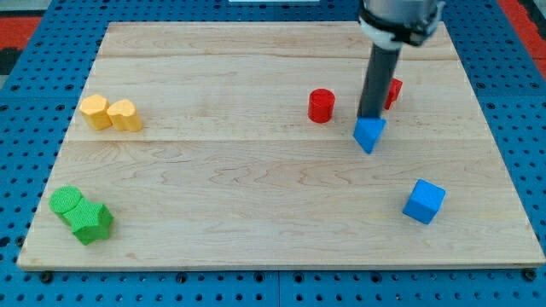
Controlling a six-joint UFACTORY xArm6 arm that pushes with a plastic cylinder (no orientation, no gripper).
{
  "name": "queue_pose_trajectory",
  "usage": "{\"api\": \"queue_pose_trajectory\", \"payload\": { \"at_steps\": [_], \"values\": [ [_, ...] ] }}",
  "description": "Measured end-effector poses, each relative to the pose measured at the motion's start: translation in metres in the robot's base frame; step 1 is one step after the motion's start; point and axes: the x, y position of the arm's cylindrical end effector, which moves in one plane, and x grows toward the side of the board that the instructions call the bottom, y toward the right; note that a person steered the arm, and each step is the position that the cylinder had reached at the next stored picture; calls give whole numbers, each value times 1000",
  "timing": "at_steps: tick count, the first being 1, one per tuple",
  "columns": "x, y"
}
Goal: Push the red star towards top right
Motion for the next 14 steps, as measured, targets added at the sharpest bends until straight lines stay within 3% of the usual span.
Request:
{"api": "queue_pose_trajectory", "payload": {
  "at_steps": [1, 2, 3, 6, 11, 12, 14],
  "values": [
    [47, 3],
    [50, 7],
    [21, 7],
    [-16, 7],
    [-5, 0],
    [-48, 40],
    [-111, 25]
  ]
}}
